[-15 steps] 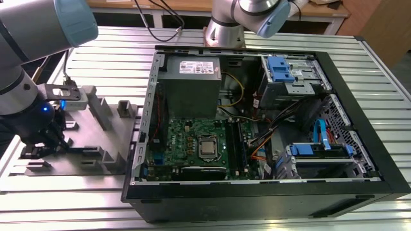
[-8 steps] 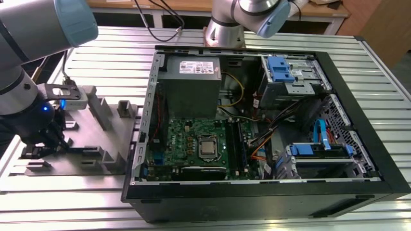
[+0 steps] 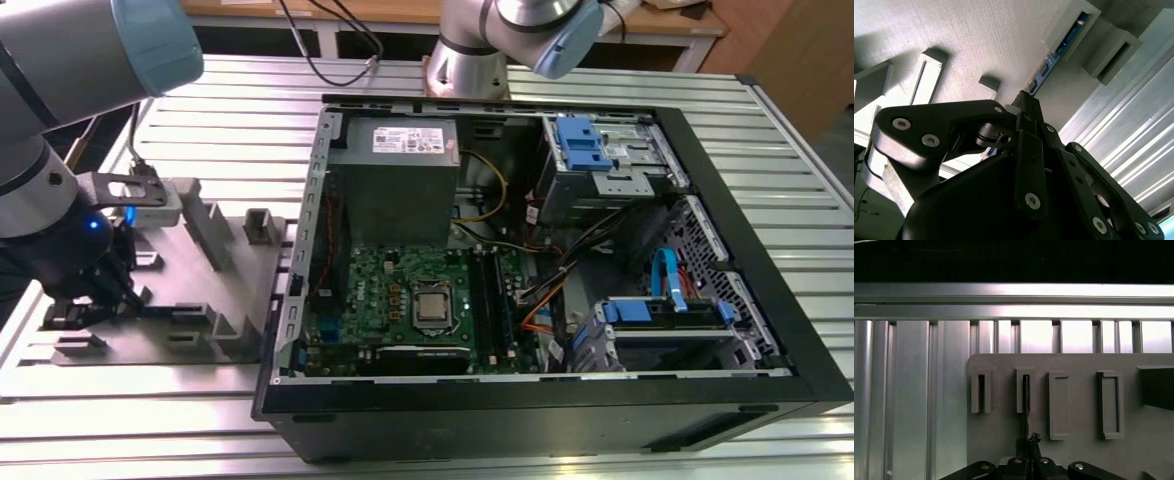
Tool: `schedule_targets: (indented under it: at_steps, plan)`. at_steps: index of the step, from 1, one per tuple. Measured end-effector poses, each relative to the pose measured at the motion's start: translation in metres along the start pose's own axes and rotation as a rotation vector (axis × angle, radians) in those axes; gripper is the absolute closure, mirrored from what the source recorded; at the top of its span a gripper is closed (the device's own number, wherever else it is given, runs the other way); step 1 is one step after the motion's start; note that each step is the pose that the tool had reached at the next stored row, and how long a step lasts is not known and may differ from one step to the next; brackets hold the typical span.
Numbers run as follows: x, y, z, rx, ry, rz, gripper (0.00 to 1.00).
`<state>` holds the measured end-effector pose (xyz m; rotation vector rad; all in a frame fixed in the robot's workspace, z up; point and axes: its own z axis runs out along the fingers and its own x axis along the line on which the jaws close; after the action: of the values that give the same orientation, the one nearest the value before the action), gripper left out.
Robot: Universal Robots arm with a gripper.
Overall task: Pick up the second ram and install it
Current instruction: 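Pick up the second ram and move it above second insertion slot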
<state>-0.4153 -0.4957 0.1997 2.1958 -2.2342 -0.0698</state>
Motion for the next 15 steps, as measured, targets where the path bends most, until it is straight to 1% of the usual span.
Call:
schedule_targets:
  at_steps: [5, 8, 15]
  plan:
    - [0.0, 0.0, -0.0001, 0.0001, 0.0, 0.0, 0.91]
    - [0.0, 0.0001, -0.0018, -0.0002, 0.0002, 0.0, 0.91]
    - [-0.0003, 0.0004, -0.0109, 0.0, 0.0, 0.0, 0.91]
